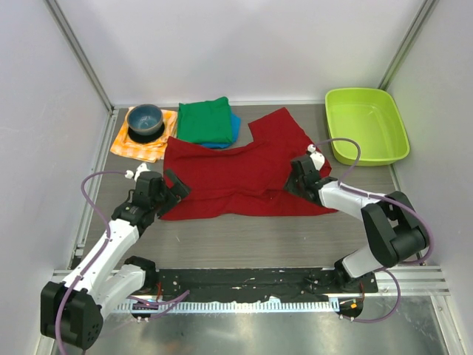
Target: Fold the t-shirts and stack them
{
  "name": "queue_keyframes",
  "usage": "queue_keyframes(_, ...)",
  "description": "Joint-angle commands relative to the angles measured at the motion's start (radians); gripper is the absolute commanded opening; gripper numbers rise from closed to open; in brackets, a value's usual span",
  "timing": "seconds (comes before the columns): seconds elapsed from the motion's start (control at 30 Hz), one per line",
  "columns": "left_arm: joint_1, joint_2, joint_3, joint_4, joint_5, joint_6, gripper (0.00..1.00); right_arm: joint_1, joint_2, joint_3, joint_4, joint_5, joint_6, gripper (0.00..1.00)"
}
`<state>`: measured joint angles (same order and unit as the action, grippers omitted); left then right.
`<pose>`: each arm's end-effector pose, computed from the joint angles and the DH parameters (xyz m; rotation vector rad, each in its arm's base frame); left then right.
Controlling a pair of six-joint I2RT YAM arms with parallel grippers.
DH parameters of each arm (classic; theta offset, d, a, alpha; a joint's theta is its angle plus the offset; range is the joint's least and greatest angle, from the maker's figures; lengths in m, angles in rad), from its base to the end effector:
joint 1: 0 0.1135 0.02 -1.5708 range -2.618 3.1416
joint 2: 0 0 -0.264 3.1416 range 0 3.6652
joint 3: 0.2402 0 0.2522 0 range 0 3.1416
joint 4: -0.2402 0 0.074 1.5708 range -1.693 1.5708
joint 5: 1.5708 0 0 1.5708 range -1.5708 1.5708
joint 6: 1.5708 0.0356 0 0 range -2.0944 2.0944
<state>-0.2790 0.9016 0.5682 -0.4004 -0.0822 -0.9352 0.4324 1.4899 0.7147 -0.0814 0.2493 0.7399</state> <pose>0.1821 -0.0491 0.2238 -0.8011 2.2194 -0.5189 0.2640 0.1122 0.1661 0.4793 2.3586 0.2452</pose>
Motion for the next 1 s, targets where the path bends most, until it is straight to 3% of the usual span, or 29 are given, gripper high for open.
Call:
queue_keyframes(0.0, 0.004, 0.005, 0.007, 0.044, 0.010, 0.004, 1.00, -0.007, 0.018, 0.037, 0.068, 0.021, 0.007, 0.36)
queue_keyframes(0.23, 0.004, 0.013, 0.001, 0.048, 0.009, 0.004, 1.00, -0.011, 0.061, 0.055, 0.068, 0.013, 0.010, 0.22)
queue_keyframes(0.33, 0.004, 0.008, 0.001, 0.048, 0.007, 0.006, 1.00, -0.011, 0.072, 0.066, 0.066, 0.019, 0.013, 0.02)
queue_keyframes(0.77, 0.004, 0.010, 0.005, 0.041, 0.004, 0.012, 1.00, -0.011, 0.076, 0.252, 0.060, -0.018, -0.026, 0.01)
queue_keyframes(0.97, 0.004, 0.011, 0.005, 0.043, 0.001, 0.013, 1.00, -0.011, 0.223, 0.413, 0.075, -0.123, -0.027, 0.01)
